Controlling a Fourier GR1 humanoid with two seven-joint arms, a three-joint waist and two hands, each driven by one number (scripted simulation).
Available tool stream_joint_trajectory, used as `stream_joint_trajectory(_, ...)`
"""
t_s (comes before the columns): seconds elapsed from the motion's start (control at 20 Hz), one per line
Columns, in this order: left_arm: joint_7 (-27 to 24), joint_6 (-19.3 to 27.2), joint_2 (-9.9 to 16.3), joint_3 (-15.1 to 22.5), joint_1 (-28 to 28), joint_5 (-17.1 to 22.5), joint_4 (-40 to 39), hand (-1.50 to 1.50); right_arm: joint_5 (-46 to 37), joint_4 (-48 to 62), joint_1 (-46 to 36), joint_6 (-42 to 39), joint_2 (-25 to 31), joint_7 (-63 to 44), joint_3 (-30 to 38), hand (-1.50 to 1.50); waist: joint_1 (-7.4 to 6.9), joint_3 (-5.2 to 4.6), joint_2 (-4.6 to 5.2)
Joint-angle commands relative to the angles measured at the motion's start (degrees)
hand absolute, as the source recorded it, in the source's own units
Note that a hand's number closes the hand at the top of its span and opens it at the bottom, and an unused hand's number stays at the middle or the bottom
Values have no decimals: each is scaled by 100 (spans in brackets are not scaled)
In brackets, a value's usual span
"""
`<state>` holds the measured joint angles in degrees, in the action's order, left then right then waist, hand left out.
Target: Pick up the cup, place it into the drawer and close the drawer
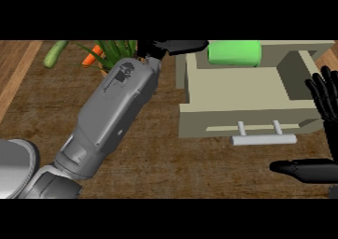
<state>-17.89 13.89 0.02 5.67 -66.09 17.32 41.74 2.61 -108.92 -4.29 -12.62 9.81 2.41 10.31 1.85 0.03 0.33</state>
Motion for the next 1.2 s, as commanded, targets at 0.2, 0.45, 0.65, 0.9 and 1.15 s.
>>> stream_joint_trajectory(0.2, -282, 322, -1, 573, -673, 603, -1345, 150, 68, 17, -125, -25, 34, -50, 40, -150, 109, 1, 28)
stream_joint_trajectory(0.45, -563, 501, -2, 1387, -447, 1183, -1507, 150, -180, 21, -428, 201, -115, -297, -233, -150, 192, 0, 46)
stream_joint_trajectory(0.65, -430, 772, -2, 1858, -332, 1208, -1672, 150, 99, 216, 67, -247, 82, 285, 44, -150, 220, 5, 40)
stream_joint_trajectory(0.9, 17, 713, -2, 2450, -597, 1429, -1773, -150, -122, 112, -373, -38, -61, -13, -282, -150, 304, 3, 75)
stream_joint_trajectory(1.15, 297, 1192, -2, 3203, -541, 1365, -1755, -150, 110, 388, -420, -230, 175, 152, 50, -150, 416, 10, 101)
